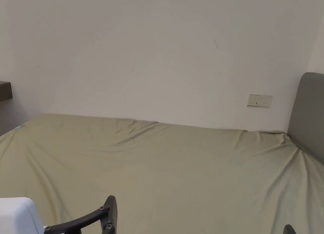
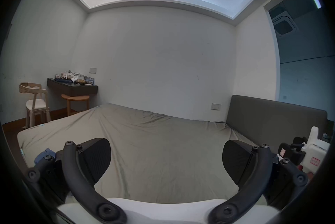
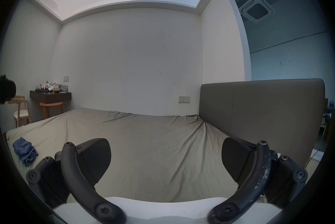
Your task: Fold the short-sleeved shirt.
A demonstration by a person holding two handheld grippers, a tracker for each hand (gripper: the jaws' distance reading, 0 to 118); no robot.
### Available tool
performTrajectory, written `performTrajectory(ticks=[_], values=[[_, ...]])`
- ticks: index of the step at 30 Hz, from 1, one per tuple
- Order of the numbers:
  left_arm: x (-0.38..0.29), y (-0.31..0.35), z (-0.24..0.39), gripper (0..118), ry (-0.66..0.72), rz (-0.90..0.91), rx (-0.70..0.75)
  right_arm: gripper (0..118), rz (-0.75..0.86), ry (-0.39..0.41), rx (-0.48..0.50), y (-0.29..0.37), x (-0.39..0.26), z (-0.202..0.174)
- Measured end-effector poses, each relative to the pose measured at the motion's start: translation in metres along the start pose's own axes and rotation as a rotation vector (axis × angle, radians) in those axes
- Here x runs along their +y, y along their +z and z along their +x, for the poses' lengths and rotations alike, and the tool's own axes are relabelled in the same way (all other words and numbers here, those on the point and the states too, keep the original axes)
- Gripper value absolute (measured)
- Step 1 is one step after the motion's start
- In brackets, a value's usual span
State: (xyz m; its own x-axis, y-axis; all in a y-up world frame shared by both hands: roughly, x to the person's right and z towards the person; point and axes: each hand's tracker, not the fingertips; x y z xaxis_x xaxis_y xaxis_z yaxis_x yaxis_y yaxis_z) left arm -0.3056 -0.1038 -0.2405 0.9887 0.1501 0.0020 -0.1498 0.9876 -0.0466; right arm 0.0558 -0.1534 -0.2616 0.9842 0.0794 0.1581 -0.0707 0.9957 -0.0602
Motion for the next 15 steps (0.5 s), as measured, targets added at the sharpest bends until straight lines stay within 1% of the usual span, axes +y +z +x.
performTrajectory(ticks=[2,7,8,9,11,15], values=[[0.0018,0.0023,0.001,118,-0.009,0.002,0.006,118,-0.004,0.005,0.003,0.0012,-0.0022,-0.0019],[0.0005,0.0051,0.0022,118,-0.02,-0.012,0.012,118,-0.014,-0.015,0.025,0.0022,-0.004,-0.0028],[0.0015,0.004,0.0029,118,-0.031,-0.031,0.019,118,-0.015,-0.014,0.026,0.0024,-0.004,-0.0029],[0.0031,0.0013,0.0042,118,-0.055,-0.089,0.021,118,-0.015,-0.014,0.027,0.0027,-0.0038,-0.003],[0.0022,-0.0036,0.001,118,-0.075,-0.145,-0.009,118,-0.011,-0.015,0.033,0.0038,-0.0036,-0.0028],[-0.0048,-0.0029,0.0036,118,-0.062,-0.07,0.07,118,-0.01,-0.026,0.047,0.0067,-0.0027,-0.0014]])
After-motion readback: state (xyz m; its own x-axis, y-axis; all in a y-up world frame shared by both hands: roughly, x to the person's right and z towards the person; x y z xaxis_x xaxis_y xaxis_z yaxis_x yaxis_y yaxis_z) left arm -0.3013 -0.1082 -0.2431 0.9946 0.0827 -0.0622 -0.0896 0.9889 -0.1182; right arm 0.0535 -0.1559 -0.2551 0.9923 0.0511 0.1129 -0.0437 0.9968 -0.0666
